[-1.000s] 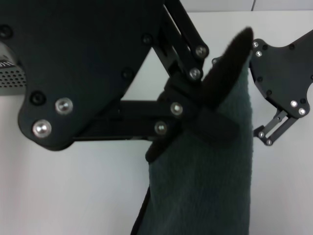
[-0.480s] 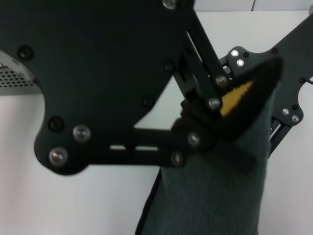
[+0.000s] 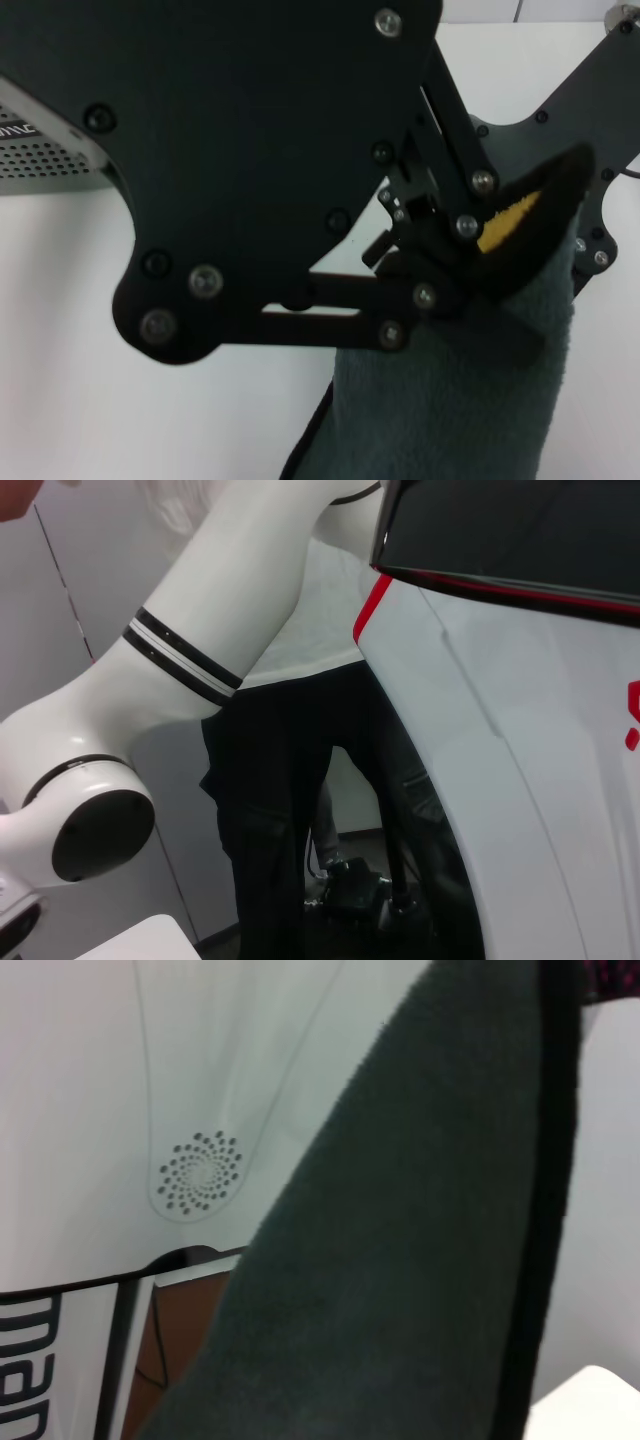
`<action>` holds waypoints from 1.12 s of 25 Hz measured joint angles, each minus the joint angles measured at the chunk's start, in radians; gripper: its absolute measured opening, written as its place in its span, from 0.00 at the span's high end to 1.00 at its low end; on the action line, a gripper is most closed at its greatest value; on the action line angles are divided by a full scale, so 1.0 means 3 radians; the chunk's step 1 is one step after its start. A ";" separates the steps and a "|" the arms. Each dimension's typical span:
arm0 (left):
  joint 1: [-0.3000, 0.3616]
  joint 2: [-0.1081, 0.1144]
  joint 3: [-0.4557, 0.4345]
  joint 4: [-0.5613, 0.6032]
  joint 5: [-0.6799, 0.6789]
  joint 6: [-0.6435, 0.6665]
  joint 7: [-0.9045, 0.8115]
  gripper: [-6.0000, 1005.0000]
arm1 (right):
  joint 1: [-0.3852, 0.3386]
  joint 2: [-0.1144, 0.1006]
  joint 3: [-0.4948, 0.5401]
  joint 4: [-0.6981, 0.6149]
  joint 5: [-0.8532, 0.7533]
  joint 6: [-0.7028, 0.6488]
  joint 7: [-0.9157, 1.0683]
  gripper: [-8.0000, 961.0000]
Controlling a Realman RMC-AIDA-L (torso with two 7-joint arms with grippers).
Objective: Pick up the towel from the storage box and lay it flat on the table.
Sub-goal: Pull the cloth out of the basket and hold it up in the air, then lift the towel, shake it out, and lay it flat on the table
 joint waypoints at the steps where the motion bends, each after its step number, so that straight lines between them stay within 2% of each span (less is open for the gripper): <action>1: 0.0003 0.0000 -0.0005 0.0001 0.0000 0.0000 0.0003 0.98 | 0.0001 0.0002 0.0000 0.0000 0.0000 -0.0011 -0.0001 0.14; 7: 0.0063 0.0012 -0.0014 0.0004 0.0026 0.0001 0.0031 0.98 | -0.0032 0.0060 0.0006 -0.0019 0.0025 -0.0046 0.0002 0.27; 13: 0.0217 -0.0011 -0.0040 0.0004 0.0176 0.0004 0.0143 0.98 | -0.0193 0.0109 0.0160 -0.0062 0.0033 -0.0016 0.0015 0.52; 19: 0.0551 -0.0114 -0.0283 -0.0004 0.0353 0.0002 0.0354 0.98 | -0.0417 0.0148 0.0597 -0.0145 0.0039 0.0159 0.0180 0.80; 23: 0.0771 -0.0192 -0.0490 -0.0014 0.0465 -0.0008 0.0531 0.98 | -0.0568 0.0186 0.0698 -0.0227 0.0050 0.0459 0.0226 0.95; 25: 0.0808 -0.0209 -0.0543 -0.0015 0.0500 -0.0012 0.0565 0.98 | -0.0628 0.0206 0.0714 -0.0262 0.0068 0.0638 0.0246 0.97; 26: 0.0909 -0.0272 -0.0705 -0.0019 0.0601 -0.0023 0.0671 0.98 | -0.0638 0.0210 0.0720 -0.0267 0.0074 0.0685 0.0248 0.97; 28: 0.0970 -0.0313 -0.0802 -0.0019 0.0659 -0.0030 0.0742 0.98 | -0.0668 0.0245 0.0785 -0.0279 0.0105 0.0850 0.0258 0.99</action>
